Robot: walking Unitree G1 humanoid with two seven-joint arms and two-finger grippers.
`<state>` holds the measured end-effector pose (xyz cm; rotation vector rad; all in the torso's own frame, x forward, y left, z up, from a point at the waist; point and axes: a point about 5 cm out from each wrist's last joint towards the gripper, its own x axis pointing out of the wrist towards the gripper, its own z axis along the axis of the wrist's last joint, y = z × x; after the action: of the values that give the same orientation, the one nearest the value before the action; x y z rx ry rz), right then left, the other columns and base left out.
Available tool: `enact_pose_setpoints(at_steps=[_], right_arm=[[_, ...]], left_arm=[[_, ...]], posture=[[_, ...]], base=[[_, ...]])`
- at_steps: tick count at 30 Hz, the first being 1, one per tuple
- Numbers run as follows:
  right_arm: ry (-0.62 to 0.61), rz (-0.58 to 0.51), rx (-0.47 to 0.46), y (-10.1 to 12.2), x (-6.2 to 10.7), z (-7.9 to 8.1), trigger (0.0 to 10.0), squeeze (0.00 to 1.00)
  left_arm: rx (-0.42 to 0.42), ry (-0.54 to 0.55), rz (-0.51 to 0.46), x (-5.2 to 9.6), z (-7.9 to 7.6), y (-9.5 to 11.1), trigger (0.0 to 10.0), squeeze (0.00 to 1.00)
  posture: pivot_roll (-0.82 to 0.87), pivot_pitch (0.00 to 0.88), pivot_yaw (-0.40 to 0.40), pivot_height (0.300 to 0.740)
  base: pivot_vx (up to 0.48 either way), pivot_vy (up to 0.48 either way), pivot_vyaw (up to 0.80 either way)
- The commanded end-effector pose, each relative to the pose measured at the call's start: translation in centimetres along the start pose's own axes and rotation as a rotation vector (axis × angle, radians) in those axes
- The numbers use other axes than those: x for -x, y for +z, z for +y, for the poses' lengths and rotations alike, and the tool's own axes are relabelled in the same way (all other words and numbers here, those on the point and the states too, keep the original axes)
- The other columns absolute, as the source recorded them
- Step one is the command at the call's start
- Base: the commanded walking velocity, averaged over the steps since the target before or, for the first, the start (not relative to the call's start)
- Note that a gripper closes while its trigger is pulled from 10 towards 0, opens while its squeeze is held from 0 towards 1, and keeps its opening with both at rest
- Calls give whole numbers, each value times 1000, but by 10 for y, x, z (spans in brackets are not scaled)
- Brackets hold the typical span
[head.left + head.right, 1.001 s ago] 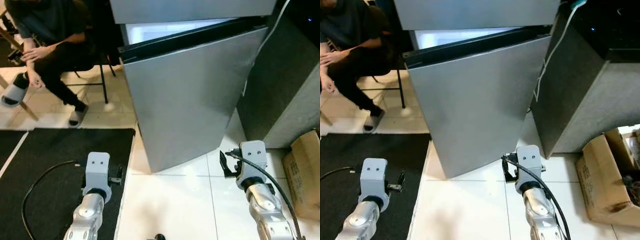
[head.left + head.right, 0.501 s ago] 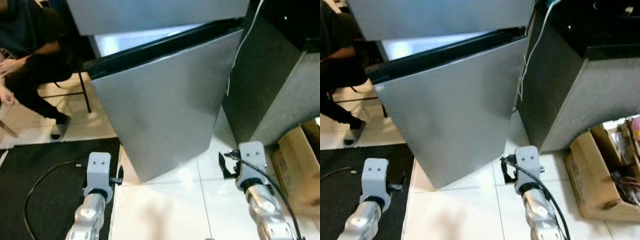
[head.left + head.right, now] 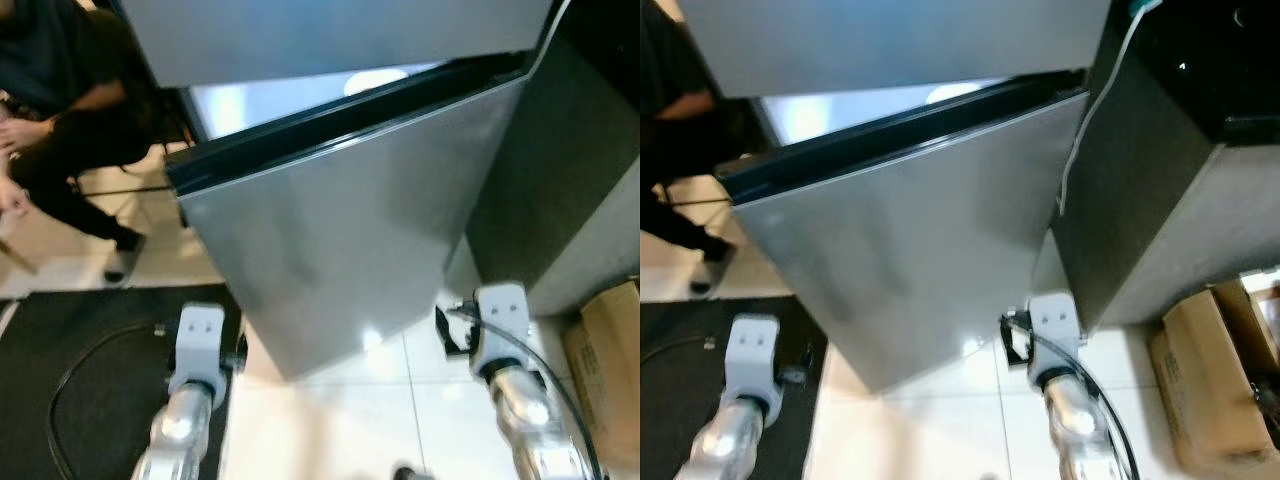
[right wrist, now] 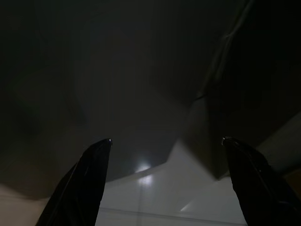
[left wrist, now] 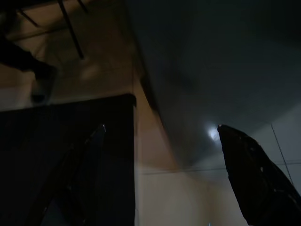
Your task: Restocking fridge
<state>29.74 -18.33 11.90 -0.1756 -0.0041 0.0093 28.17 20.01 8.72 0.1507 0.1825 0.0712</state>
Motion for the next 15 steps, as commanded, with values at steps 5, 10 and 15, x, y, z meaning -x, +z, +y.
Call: enact_pose_setpoints(at_steps=[5, 10, 15], right_arm=[[24, 22, -21, -7, 4, 8, 10000, 0], [23, 22, -21, -6, 3, 8, 10000, 0], [21, 21, -21, -6, 3, 8, 10000, 0]], left_arm=[[-10, 23, 47, 6, 6, -13, 10000, 0], [-10, 24, 43, 5, 7, -12, 10000, 0], [-8, 23, 39, 5, 7, -11, 10000, 0]], posture=[[-94, 284, 73, 740], [-94, 284, 73, 740], [-94, 284, 73, 740]], base=[[318, 0, 0], [316, 0, 0], [314, 0, 0]])
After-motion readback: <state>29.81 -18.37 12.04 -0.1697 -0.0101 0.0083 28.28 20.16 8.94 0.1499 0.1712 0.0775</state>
